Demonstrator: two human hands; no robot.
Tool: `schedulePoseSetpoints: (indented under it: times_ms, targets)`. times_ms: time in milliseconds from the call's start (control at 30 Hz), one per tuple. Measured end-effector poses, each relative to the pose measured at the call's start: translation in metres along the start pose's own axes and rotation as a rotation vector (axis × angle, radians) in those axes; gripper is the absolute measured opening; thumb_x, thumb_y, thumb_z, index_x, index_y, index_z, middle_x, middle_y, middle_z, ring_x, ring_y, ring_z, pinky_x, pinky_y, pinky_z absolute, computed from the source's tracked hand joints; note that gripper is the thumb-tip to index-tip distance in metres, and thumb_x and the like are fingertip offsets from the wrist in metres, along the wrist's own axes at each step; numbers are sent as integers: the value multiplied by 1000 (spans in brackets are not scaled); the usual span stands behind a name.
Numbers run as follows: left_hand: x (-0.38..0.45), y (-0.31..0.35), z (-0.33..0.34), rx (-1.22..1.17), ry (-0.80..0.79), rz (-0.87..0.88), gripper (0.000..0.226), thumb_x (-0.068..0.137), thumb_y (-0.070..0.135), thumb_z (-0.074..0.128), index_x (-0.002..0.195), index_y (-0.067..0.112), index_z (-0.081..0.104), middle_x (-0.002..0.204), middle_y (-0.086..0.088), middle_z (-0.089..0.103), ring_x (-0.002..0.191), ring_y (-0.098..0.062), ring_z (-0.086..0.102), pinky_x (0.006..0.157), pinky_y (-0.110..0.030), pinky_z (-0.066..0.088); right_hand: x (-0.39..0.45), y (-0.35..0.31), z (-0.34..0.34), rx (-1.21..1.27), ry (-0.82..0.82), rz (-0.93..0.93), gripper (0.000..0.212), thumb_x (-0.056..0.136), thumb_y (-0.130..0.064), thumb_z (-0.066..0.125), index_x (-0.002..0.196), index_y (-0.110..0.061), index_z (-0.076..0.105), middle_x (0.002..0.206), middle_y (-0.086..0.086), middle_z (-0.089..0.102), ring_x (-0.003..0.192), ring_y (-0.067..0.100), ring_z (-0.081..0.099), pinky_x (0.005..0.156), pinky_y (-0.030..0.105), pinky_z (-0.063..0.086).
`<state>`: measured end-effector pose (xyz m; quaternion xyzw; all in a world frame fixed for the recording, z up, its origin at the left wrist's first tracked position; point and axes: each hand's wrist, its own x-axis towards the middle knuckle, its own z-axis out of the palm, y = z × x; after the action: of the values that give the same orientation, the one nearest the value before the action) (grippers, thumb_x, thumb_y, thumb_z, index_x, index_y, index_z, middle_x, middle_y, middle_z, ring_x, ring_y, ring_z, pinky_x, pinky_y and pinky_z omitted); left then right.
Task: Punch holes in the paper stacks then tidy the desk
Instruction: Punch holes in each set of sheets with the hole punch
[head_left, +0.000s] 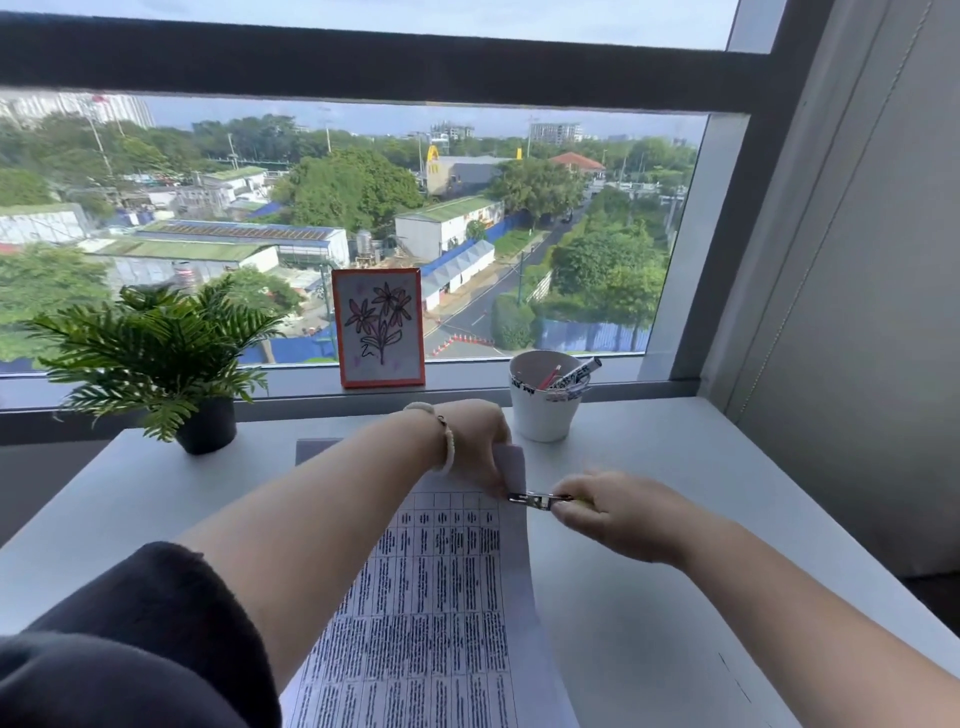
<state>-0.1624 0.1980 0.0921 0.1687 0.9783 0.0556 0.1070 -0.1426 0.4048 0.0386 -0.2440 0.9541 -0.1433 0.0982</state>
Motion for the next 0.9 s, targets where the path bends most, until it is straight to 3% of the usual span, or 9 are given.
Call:
schedulePoseSetpoints:
  times_ms: [167, 333, 400, 533, 633, 900]
  targets:
    - [0, 2, -1, 59, 23, 28, 22, 73, 37, 74, 85, 18, 70, 69, 2, 60, 72, -18, 56, 68, -28, 51, -2, -5, -7, 91, -47, 58, 31, 92, -50, 40, 82, -25, 56, 80, -5, 62, 76, 15, 56, 74, 35, 48]
    - [-2, -1, -2, 67, -43, 1, 25, 74, 36, 75, 91, 16, 73, 81, -3, 68, 81, -21, 63, 64, -25, 47, -10, -15, -3, -260, 198, -39, 29, 89, -51, 42, 111, -40, 59, 95, -8, 54, 84, 13, 48, 67, 28, 36]
    - [-4, -5, -2, 65, -30, -14, 28, 76, 36, 74, 93, 13, 72, 82, -4, 67, 80, -21, 61, 64, -23, 43, -11, -14, 0, -291, 224, -45, 32, 89, -53, 43, 114, -42, 58, 97, -8, 54, 87, 13, 49, 65, 27, 32]
    - [-4, -13, -5, 3, 31, -9, 21, 72, 38, 78, 79, 20, 68, 75, -2, 64, 74, -20, 60, 67, -27, 50, -12, -6, 5, -168, 114, -4, 34, 88, -61, 43, 114, -44, 59, 98, -12, 55, 91, 11, 53, 69, 26, 37]
    - [-5, -13, -7, -32, 45, -9, 22, 72, 39, 78, 82, 22, 70, 81, -1, 69, 78, -19, 64, 71, -30, 54, -12, -6, 9, -129, 85, 5, 39, 86, -68, 43, 113, -44, 59, 100, -13, 55, 94, 11, 54, 75, 28, 43]
    - [-9, -8, -13, -112, 55, 9, 17, 75, 35, 78, 86, 25, 71, 81, 3, 69, 79, -15, 63, 72, -25, 52, -16, -7, 5, -90, -133, 53, 57, 86, -72, 40, 101, -22, 63, 104, -3, 59, 94, 19, 56, 82, 36, 48]
